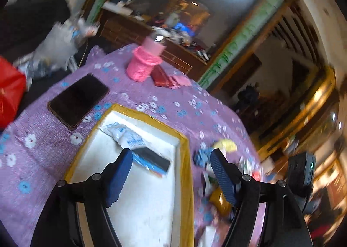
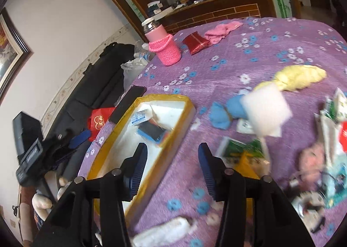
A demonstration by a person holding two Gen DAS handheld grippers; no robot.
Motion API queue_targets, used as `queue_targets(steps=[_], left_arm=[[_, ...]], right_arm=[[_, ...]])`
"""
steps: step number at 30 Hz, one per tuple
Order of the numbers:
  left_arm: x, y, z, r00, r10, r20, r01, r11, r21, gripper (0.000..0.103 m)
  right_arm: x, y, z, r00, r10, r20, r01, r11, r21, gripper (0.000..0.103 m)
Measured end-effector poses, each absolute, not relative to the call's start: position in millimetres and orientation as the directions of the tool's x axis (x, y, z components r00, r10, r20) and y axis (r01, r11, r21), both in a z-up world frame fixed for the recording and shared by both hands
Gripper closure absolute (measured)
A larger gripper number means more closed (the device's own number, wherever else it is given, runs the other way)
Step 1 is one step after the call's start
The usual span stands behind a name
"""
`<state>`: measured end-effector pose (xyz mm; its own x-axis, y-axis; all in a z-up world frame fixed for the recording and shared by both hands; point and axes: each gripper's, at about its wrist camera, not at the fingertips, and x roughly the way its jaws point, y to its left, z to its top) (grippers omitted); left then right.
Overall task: Organize soft objects
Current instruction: 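Grasp the white towel on the table with the left tool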
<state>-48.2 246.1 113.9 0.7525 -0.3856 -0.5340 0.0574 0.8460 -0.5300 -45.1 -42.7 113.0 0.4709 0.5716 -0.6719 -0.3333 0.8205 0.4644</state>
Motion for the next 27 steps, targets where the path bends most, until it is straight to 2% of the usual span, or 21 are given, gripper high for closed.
queue_targets(steps=[3, 5, 16, 20, 27], left_arm=[[-74.0, 217.9, 122.8, 0.749, -0.376, -0.546, 0.133, 0.892, -0.432, 0.025], [-86.7, 202.8, 125.6, 0.744, -0.378, -0.551, 0.173, 0.906, -0.387, 0.025], [-146.3, 126.6, 118.5, 0.695, -0.421, -0.583, 0.384, 0.903, -0.195, 0.025], [-163.0, 94.6, 99.1, 0.633, -0.433, -0.642, 0.482, 0.869, -0.112, 0.025], [-160.2, 88.7, 56.3, 0.538, -0.359, -0.762, 0.458, 0.884, -0.094, 0.025]], right_arm=[[-61.4, -62.7, 114.0, 0.491, 0.568, -0.661, -0.319, 0.823, 0.471, 0.053], [-70.2, -76.2, 114.2, 0.505, 0.564, -0.654, -0.303, 0.825, 0.477, 0.046], [-116.7, -146.6, 102.9, 0.572, 0.540, -0.617, -0.214, 0.825, 0.523, 0.044], [-130.0, -156.0, 98.3, 0.583, 0.533, -0.613, -0.208, 0.827, 0.522, 0.041], [-144.2, -167.6, 90.5, 0.588, 0.540, -0.603, -0.209, 0.821, 0.531, 0.040]])
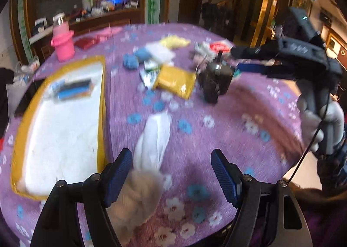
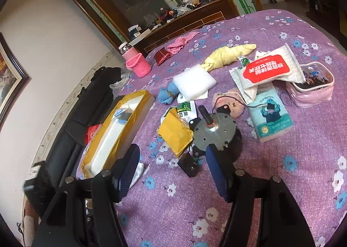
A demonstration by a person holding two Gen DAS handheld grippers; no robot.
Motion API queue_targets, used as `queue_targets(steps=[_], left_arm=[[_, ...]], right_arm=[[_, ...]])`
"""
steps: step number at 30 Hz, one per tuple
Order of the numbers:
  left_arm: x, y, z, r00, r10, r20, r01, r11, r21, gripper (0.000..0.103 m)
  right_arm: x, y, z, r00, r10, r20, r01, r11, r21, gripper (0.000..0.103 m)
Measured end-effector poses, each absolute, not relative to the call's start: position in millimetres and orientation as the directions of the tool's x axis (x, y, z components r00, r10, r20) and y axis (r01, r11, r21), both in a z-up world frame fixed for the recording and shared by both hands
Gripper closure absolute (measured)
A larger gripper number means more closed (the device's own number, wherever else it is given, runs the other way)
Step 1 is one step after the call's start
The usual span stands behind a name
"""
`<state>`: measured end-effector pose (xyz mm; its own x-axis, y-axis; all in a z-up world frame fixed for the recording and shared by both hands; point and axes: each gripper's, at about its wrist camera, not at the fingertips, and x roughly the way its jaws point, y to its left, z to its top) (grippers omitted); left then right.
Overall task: Organize soft objects
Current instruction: 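Grasp the white towel on the table with the left tool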
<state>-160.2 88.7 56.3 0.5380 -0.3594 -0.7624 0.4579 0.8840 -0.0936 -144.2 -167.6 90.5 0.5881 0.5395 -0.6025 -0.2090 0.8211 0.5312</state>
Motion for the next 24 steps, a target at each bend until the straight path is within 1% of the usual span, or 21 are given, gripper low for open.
queue_targets(steps=[1, 3, 6, 8, 10, 11, 12, 14, 15, 16, 17, 18, 20, 21, 24], left_arm=[[-160.2, 89.8, 54.9, 0.547, -0.348, -0.762, 0.453, 0.888, -0.080, 0.025], [-161.4, 91.5, 53.1, 0.546, -0.353, -0.760, 0.446, 0.890, -0.093, 0.025], [-154.1, 97.1, 52.6, 0.546, -0.344, -0.764, 0.407, 0.906, -0.116, 0.032], [-150.2, 94.2, 51.1, 0.546, -0.329, -0.771, 0.404, 0.909, -0.101, 0.032], [-147.0, 89.3, 47.2, 0.541, -0.300, -0.786, 0.410, 0.910, -0.065, 0.032], [-145.0, 84.5, 43.2, 0.538, -0.264, -0.801, 0.418, 0.908, -0.019, 0.032], [-144.3, 76.4, 37.7, 0.549, -0.202, -0.811, 0.429, 0.901, 0.066, 0.032], [-144.0, 67.5, 30.3, 0.556, -0.155, -0.816, 0.451, 0.881, 0.140, 0.033], [-144.0, 67.0, 29.2, 0.559, -0.152, -0.815, 0.451, 0.880, 0.145, 0.043], [-143.9, 67.9, 31.8, 0.570, -0.157, -0.807, 0.444, 0.885, 0.141, 0.063], [-143.4, 70.3, 35.3, 0.572, -0.172, -0.802, 0.443, 0.888, 0.125, 0.074], [-142.0, 74.3, 42.2, 0.565, -0.215, -0.797, 0.442, 0.894, 0.072, 0.090], [-139.0, 79.7, 51.1, 0.548, -0.295, -0.783, 0.441, 0.897, -0.029, 0.092], [-138.0, 78.5, 52.8, 0.545, -0.316, -0.777, 0.446, 0.894, -0.051, 0.092], [-134.1, 67.7, 47.1, 0.546, -0.294, -0.785, 0.437, 0.899, -0.033, 0.090]], right_arm=[[-144.4, -169.7, 89.2, 0.589, 0.542, -0.600, -0.205, 0.818, 0.537, 0.040], [-145.1, -175.4, 87.0, 0.591, 0.545, -0.594, -0.198, 0.812, 0.549, 0.040], [-146.4, -184.0, 85.8, 0.604, 0.541, -0.586, -0.181, 0.809, 0.559, 0.040], [-148.0, -193.5, 85.4, 0.617, 0.530, -0.583, -0.163, 0.810, 0.563, 0.040], [-149.1, -204.0, 84.8, 0.630, 0.517, -0.580, -0.143, 0.811, 0.567, 0.040], [-149.6, -209.8, 84.3, 0.636, 0.511, -0.578, -0.132, 0.810, 0.571, 0.040], [-150.1, -214.9, 83.8, 0.641, 0.506, -0.577, -0.122, 0.809, 0.575, 0.039], [-151.3, -224.6, 82.6, 0.651, 0.496, -0.574, -0.102, 0.807, 0.581, 0.039], [-151.9, -229.2, 81.5, 0.655, 0.489, -0.576, -0.091, 0.808, 0.583, 0.039], [-152.3, -232.6, 80.8, 0.658, 0.485, -0.576, -0.084, 0.807, 0.584, 0.039], [-152.7, -236.4, 80.0, 0.662, 0.481, -0.575, -0.076, 0.806, 0.586, 0.039], [-152.8, -239.7, 79.4, 0.664, 0.476, -0.576, -0.069, 0.807, 0.587, 0.039], [-152.9, -248.1, 78.5, 0.674, 0.463, -0.576, -0.054, 0.808, 0.586, 0.039], [-152.8, -252.9, 78.6, 0.680, 0.456, -0.575, -0.045, 0.808, 0.587, 0.039], [-154.6, -274.7, 78.6, 0.705, 0.414, -0.576, 0.007, 0.808, 0.589, 0.039]])
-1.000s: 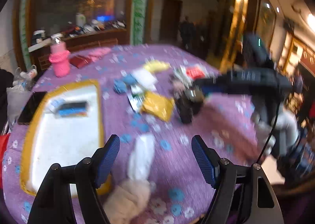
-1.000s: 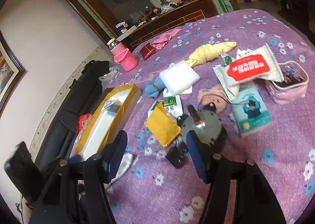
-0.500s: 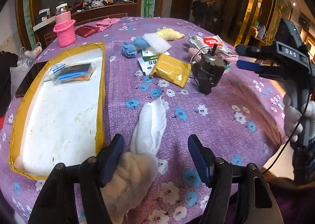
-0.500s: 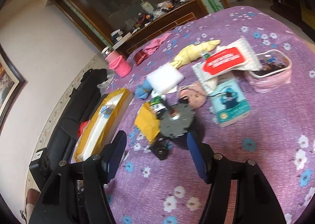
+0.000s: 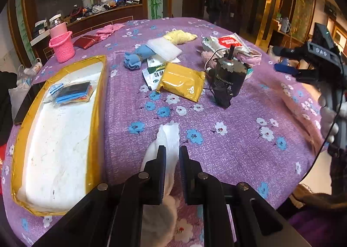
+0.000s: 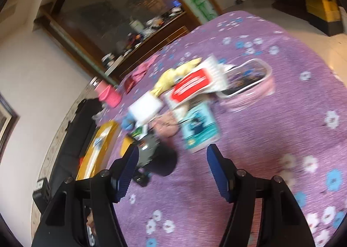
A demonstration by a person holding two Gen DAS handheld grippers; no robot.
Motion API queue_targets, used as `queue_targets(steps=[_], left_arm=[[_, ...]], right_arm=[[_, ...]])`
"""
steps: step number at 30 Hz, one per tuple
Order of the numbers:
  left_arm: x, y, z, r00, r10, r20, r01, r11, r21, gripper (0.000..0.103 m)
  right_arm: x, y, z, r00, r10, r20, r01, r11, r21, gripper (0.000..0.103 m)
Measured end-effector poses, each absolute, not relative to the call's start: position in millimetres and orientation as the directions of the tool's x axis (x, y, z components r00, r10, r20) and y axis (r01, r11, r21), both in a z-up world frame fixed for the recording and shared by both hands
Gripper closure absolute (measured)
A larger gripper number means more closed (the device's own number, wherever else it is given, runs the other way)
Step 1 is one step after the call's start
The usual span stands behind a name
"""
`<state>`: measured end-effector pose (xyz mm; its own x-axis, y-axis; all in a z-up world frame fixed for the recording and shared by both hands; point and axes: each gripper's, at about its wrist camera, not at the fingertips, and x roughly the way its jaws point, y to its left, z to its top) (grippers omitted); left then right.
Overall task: Organize soft objects
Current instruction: 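Grasp the white towel on the table with the left tool, then grasp the white red-label packet with the right tool while the left tool holds the towel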
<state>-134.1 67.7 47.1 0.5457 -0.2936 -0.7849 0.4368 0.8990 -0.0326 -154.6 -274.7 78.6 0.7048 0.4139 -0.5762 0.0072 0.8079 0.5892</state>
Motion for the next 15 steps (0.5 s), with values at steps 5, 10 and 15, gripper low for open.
queue_targets(steps=[5, 10, 15], left_arm=[[-139.4, 61.0, 36.8, 0.597, -0.166, -0.785, 0.407, 0.906, 0.118, 0.034], [-138.5, 57.2, 23.5, 0.586, -0.137, -0.799, 0.431, 0.888, 0.164, 0.046], [-137.3, 47.4, 32.3, 0.542, -0.263, -0.798, 0.482, 0.875, 0.038, 0.093]], right_arm=[[-158.4, -309.0, 80.9, 0.726, 0.344, -0.596, 0.079, 0.819, 0.569, 0.037], [-136.8, -315.2, 82.3, 0.696, 0.378, -0.611, 0.076, 0.807, 0.585, 0.035], [-104.5, -297.7, 76.9, 0.635, 0.491, -0.597, 0.031, 0.756, 0.654, 0.034]])
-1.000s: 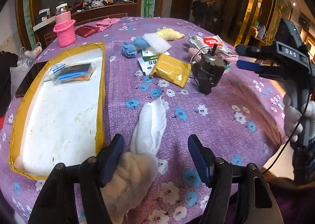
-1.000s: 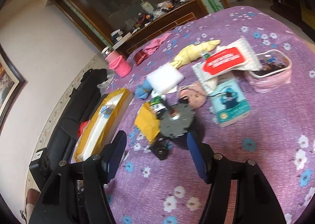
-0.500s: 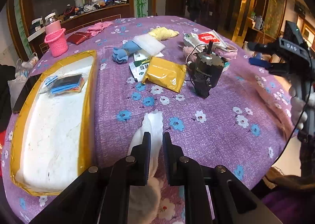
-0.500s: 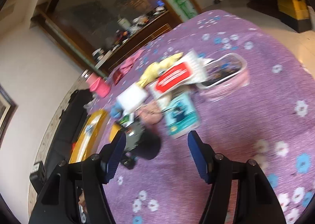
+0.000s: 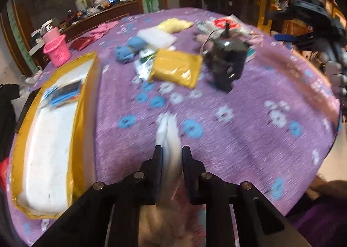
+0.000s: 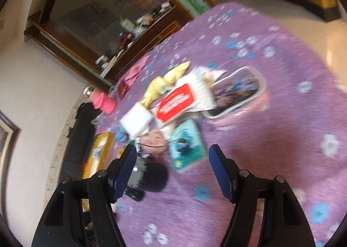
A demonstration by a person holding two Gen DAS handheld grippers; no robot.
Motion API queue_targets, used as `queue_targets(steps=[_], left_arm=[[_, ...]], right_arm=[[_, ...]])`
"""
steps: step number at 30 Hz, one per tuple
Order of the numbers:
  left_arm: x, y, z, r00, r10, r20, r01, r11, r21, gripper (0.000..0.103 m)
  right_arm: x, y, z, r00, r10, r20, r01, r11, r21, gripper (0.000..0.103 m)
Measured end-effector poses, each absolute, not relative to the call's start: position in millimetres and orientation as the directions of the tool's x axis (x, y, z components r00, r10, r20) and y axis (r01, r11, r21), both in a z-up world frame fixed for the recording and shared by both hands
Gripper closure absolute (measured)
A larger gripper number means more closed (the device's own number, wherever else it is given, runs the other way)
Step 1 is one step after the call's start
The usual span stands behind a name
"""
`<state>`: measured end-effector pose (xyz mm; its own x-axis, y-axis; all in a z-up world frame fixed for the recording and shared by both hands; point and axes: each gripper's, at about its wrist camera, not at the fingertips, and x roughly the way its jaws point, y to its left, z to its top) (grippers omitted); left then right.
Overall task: Organize soft objects
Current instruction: 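Grasp the white red-label packet with the right tool while the left tool holds the towel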
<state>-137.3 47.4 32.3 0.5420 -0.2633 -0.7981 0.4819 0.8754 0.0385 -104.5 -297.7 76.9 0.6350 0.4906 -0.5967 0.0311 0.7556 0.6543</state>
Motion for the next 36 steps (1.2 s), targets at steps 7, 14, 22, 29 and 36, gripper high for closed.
queue_targets(steps=[7, 14, 22, 29, 36], left_arm=[[-140.0, 31.3, 42.3, 0.510, -0.367, -0.778, 0.520, 0.852, -0.061, 0.093], [-140.1, 52.9, 56.2, 0.495, -0.461, -0.737, 0.492, 0.847, -0.200, 0.089], [-149.3, 75.4, 65.0, 0.526, -0.453, -0.720, 0.472, 0.859, -0.197, 0.047], [-148.5, 63.0, 40.3, 0.532, -0.330, -0.780, 0.476, 0.878, -0.047, 0.038], [-145.5, 55.4, 27.3, 0.609, -0.153, -0.778, 0.421, 0.894, 0.154, 0.078]], right_arm=[[-43.0, -290.6, 53.6, 0.605, 0.546, -0.579, 0.147, 0.639, 0.755, 0.034], [1.8, -283.2, 38.4, 0.614, 0.497, -0.613, 0.263, 0.604, 0.752, 0.034], [-9.9, -285.0, 43.5, 0.654, 0.465, -0.596, 0.220, 0.637, 0.739, 0.069], [-50.0, -299.2, 87.5, 0.726, 0.421, -0.543, 0.129, 0.693, 0.710, 0.068], [-97.6, -302.0, 105.6, 0.734, 0.373, -0.567, 0.071, 0.789, 0.610, 0.068]])
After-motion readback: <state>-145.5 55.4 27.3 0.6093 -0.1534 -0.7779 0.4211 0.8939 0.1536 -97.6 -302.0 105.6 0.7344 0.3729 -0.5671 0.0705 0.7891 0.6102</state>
